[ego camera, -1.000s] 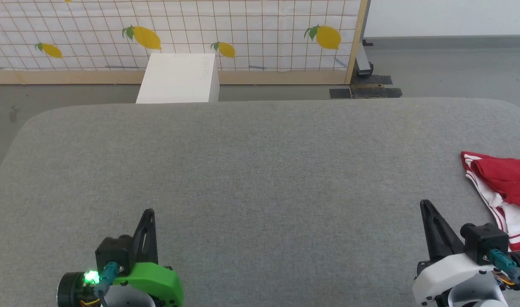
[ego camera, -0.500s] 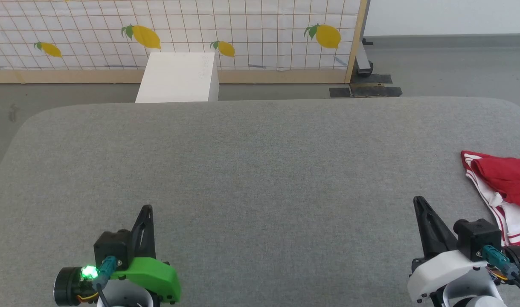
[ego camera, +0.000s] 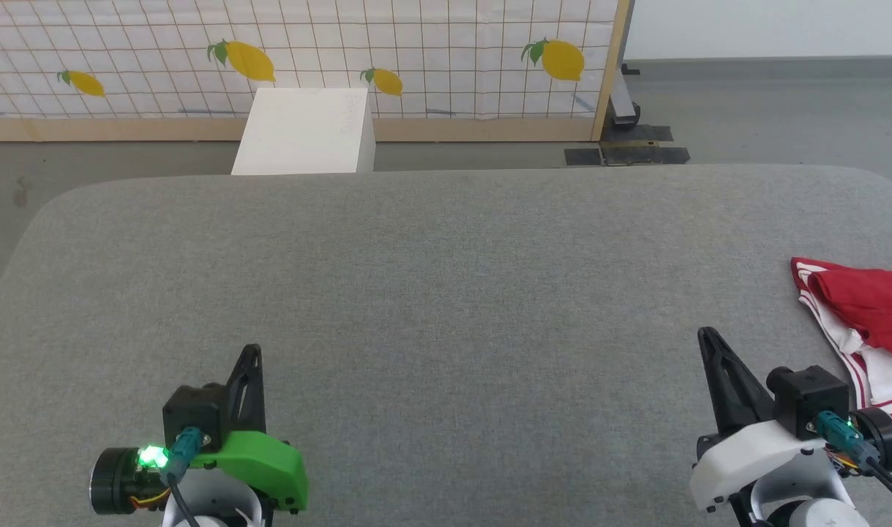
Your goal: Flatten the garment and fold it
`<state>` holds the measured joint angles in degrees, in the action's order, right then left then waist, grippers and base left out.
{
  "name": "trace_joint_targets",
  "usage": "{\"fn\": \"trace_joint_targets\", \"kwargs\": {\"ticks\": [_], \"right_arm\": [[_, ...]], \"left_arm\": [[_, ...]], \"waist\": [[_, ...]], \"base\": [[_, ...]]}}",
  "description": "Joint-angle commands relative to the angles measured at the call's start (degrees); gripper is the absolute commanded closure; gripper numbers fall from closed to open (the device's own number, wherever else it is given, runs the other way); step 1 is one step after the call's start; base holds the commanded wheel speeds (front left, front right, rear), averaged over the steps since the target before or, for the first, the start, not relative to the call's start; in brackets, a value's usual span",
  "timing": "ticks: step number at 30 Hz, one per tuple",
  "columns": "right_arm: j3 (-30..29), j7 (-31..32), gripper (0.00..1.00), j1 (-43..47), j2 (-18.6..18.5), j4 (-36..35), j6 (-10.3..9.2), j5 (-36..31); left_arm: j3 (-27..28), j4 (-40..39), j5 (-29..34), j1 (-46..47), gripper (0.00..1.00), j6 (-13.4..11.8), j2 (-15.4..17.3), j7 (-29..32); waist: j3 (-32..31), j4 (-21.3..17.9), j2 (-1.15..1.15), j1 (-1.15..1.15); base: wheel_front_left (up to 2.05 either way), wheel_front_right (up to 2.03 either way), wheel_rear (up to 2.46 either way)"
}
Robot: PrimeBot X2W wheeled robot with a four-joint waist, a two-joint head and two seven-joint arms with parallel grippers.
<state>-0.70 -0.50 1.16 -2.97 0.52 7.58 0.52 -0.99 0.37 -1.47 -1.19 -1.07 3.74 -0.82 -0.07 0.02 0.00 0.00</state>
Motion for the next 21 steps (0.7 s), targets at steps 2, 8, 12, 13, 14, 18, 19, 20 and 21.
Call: {"fn": "trace_joint_targets", "kwargs": {"ticks": [2, 8, 12, 13, 14, 18, 19, 20, 21], "right_arm": [[0.4, 0.3, 1.0, -1.0, 0.1, -0.4, -0.08, -0.4], [0.7, 0.5, 1.0, -1.2, 0.1, -0.5, -0.09, -0.5], [0.7, 0.5, 1.0, -1.2, 0.1, -0.5, -0.09, -0.5], [0.7, 0.5, 1.0, -1.2, 0.1, -0.5, -0.09, -0.5], [0.7, 0.5, 1.0, -1.2, 0.1, -0.5, -0.09, -0.5], [0.7, 0.5, 1.0, -1.2, 0.1, -0.5, -0.09, -0.5], [0.7, 0.5, 1.0, -1.2, 0.1, -0.5, -0.09, -0.5], [0.7, 0.5, 1.0, -1.2, 0.1, -0.5, -0.09, -0.5], [0.7, 0.5, 1.0, -1.2, 0.1, -0.5, -0.09, -0.5]], "left_arm": [[0.5, -0.3, 0.9, 1.0, 1.0, 0.6, -0.6, 0.4], [1.0, -0.4, 1.5, 1.2, 1.0, 1.1, -0.9, 0.8], [1.0, -0.4, 1.5, 1.2, 1.0, 1.1, -0.9, 0.8], [1.0, -0.4, 1.5, 1.2, 1.0, 1.1, -0.9, 0.8], [1.0, -0.4, 1.5, 1.2, 1.0, 1.1, -0.9, 0.8], [1.0, -0.4, 1.5, 1.2, 1.0, 1.1, -0.9, 0.8], [1.0, -0.4, 1.5, 1.2, 1.0, 1.1, -0.9, 0.8], [1.0, -0.4, 1.5, 1.2, 1.0, 1.1, -0.9, 0.8], [1.0, -0.4, 1.5, 1.2, 1.0, 1.1, -0.9, 0.8]], "waist": [[0.0, 0.0, 0.0, 0.0], [0.1, 0.0, 0.0, 0.0], [0.1, 0.0, 0.0, 0.0], [0.1, 0.0, 0.0, 0.0], [0.1, 0.0, 0.0, 0.0], [0.1, 0.0, 0.0, 0.0], [0.1, 0.0, 0.0, 0.0], [0.1, 0.0, 0.0, 0.0], [0.1, 0.0, 0.0, 0.0]], "base": [[0.0, 0.0, 0.0], [0.0, 0.0, 0.0], [0.0, 0.0, 0.0], [0.0, 0.0, 0.0], [0.0, 0.0, 0.0], [0.0, 0.0, 0.0], [0.0, 0.0, 0.0], [0.0, 0.0, 0.0], [0.0, 0.0, 0.0]]}}
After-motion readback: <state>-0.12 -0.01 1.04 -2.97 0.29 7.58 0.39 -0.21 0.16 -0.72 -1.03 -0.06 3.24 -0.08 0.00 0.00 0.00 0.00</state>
